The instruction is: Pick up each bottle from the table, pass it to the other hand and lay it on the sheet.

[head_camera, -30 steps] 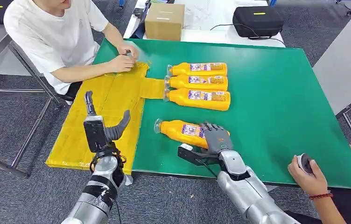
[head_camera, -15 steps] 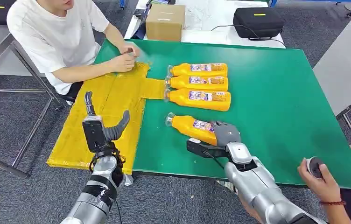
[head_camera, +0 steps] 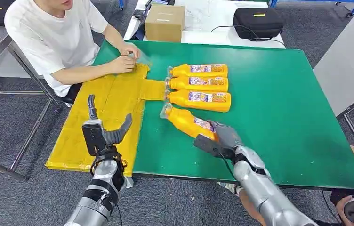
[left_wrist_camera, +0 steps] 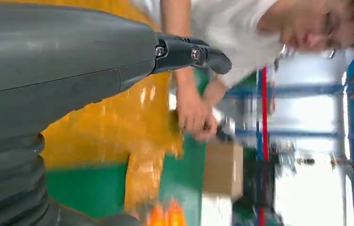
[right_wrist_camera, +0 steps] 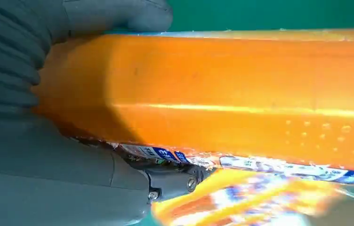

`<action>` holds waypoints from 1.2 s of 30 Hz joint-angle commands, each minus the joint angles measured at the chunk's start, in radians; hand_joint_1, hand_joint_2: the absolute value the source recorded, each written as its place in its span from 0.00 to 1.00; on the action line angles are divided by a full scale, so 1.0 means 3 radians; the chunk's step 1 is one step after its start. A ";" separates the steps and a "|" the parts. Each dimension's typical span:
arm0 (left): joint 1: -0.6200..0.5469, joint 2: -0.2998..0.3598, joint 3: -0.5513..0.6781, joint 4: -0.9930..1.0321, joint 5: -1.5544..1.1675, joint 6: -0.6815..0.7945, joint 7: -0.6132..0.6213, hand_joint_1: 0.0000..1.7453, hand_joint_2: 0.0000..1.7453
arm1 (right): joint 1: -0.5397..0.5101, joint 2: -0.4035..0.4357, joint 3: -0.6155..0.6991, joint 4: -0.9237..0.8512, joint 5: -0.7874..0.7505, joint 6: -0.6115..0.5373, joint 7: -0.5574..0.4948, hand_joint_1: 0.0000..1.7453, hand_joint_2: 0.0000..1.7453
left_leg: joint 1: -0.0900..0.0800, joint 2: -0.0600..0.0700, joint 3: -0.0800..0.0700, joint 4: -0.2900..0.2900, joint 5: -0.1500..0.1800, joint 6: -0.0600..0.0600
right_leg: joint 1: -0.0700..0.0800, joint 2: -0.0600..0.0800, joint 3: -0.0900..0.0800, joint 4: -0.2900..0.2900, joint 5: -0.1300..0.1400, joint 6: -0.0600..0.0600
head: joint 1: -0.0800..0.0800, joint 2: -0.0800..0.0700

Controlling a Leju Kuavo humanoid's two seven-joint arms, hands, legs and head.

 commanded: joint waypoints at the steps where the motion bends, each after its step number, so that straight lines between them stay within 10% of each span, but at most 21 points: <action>1: 0.0417 -0.0062 -0.0478 -0.0201 0.1183 -0.1475 0.0668 0.00 1.00 | 0.1269 0.0273 -0.0378 -0.1831 -0.0806 -0.0485 -0.0264 1.00 1.00 | 0.0006 -0.0014 0.0015 -0.0005 -0.0009 -0.0010 | 0.0006 -0.0014 0.0018 -0.0003 -0.0014 -0.0011 | 0.0001 0.0000; 14: 0.1292 0.0425 -0.1265 -0.1098 0.1358 -0.3014 0.0704 0.00 1.00 | 0.1353 0.0396 -0.0457 -0.1792 -0.0941 -0.0407 -0.0576 1.00 1.00 | 0.0000 0.0000 -0.0008 -0.0004 -0.0021 0.0003 | -0.0002 0.0002 -0.0002 -0.0005 -0.0025 0.0009 | 0.0002 0.0000; 36: 0.1190 0.0313 -0.1227 -0.1112 0.1072 -0.2440 0.0766 0.00 1.00 | 0.1199 0.0451 0.0447 -0.1524 0.0456 -0.1070 -0.0380 1.00 1.00 | 0.0003 0.0003 0.0000 -0.0003 -0.0026 0.0003 | 0.0002 0.0004 0.0007 -0.0005 -0.0027 0.0006 | 0.0004 0.0000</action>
